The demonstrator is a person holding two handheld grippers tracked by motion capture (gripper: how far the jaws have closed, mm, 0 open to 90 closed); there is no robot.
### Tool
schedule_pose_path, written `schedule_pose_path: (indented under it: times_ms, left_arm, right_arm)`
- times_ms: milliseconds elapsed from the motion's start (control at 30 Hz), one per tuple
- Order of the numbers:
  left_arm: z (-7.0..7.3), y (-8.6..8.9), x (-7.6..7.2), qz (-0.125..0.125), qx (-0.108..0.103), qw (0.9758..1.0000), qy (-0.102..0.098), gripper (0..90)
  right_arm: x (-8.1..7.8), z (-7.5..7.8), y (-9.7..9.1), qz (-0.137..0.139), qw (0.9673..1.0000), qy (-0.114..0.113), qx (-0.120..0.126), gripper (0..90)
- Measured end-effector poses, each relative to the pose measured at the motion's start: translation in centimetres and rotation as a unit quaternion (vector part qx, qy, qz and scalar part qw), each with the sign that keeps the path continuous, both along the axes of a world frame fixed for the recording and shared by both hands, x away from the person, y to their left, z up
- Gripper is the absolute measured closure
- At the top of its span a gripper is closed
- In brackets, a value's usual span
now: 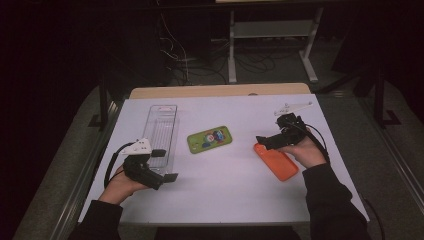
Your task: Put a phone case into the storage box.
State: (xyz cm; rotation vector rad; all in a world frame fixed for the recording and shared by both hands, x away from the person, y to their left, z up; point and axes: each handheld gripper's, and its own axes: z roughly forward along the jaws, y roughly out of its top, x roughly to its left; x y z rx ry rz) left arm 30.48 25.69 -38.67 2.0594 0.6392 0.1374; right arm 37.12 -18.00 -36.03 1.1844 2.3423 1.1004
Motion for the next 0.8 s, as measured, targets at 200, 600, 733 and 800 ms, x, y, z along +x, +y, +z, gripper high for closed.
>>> schedule_pose_path:
  times_ms: [200, 600, 733, 800]
  left_arm:
    - [0.05, 0.03, -0.08, 0.003, -0.001, 1.0000, 0.002, 0.0]
    - [0.04, 0.01, -0.02, 0.001, -0.001, 1.0000, 0.000, 0.0]
    - [0.05, 0.00, -0.05, 0.002, -0.001, 1.0000, 0.001, 0.0]
    - [0.03, 0.02, -0.06, 0.003, -0.002, 1.0000, 0.002, 0.0]
  right_arm:
    - [0.34, -0.26, 0.20, -0.009, 0.9999, 0.000, -0.012, 0.0]
    - [0.60, -0.50, -0.44, -0.075, 0.9967, 0.014, -0.025, 0.0]
    - [0.57, -0.66, -0.47, -0.076, 0.9966, 0.016, -0.027, 0.0]
    - [0.52, -0.72, -0.42, -0.078, 0.9965, 0.019, -0.025, 0.0]
